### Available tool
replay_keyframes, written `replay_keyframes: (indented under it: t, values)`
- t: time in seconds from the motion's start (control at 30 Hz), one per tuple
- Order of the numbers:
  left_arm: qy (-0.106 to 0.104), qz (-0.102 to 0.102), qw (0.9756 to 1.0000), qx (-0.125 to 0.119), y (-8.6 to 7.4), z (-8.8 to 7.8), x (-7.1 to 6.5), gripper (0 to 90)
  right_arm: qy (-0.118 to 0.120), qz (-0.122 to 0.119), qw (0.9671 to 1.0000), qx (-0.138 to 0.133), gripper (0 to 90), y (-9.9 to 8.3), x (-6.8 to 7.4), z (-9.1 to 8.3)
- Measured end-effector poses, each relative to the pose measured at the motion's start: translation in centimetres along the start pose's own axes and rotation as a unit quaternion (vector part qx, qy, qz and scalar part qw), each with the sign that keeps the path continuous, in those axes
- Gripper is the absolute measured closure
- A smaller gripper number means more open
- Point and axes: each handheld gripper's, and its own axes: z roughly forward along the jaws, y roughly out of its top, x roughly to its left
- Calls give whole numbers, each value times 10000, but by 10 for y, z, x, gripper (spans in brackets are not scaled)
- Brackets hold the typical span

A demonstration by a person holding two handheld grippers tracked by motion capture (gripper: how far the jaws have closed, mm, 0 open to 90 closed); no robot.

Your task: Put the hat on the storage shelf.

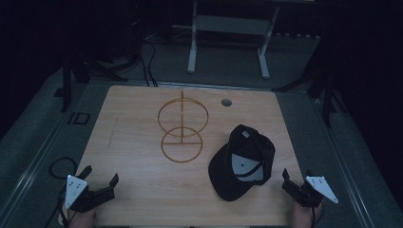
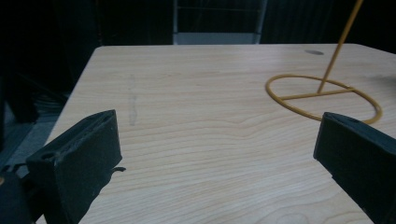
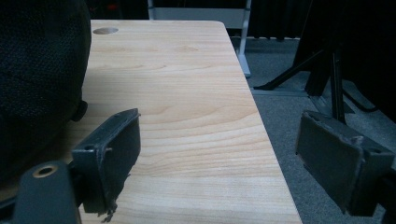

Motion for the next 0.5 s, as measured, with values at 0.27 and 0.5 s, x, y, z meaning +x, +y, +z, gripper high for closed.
replay_keyframes:
  t: [0.27, 0.5]
  values:
    - [-9, -109, 9999, -101, 3, -3, -1, 10, 179, 143, 9997, -114, 140, 12, -5, -10]
    - [-182, -135, 9996, -169, 3, -2, -6, 10, 267, 123, 9995, -150, 133, 49, -3, -40]
